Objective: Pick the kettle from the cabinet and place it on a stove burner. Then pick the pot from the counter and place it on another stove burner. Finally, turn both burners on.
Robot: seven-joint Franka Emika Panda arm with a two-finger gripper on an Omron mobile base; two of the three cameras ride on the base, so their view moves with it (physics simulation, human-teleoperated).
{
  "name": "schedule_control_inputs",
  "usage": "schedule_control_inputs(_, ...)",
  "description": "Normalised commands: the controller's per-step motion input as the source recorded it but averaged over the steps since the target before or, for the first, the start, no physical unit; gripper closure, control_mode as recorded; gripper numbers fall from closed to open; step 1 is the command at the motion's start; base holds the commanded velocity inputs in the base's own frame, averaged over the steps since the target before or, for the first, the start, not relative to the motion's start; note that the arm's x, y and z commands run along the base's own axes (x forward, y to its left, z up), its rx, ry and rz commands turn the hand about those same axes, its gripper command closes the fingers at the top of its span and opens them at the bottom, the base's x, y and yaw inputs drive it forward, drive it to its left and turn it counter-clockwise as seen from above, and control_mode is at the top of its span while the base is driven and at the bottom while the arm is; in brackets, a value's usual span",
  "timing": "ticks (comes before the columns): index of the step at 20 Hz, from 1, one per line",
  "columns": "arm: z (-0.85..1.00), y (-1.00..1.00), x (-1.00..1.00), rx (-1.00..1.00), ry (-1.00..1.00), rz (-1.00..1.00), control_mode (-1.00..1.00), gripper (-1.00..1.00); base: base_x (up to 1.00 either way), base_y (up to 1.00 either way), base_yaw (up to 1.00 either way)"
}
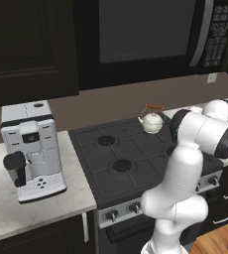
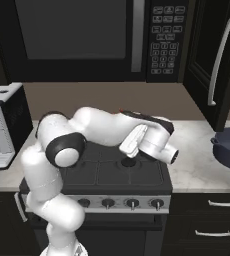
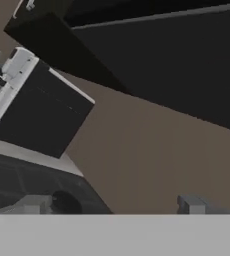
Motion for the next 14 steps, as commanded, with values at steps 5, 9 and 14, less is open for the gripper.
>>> schedule_control_inputs(5, 0.3, 0.3, -0.54, -0.11, -0.11, 0.0, -1.0, -1.0, 0.0, 0.0, 0.0)
schedule_control_inputs(9, 0.26, 0.28, -0.52, -0.12, -0.11, 0.0, -1.0, -1.0, 0.0, 0.0, 0.0)
schedule_control_inputs(14, 0.24, 0.33, -0.45, -0.12, -0.1, -0.08, -1.0, -1.0, 0.0, 0.0, 0.0)
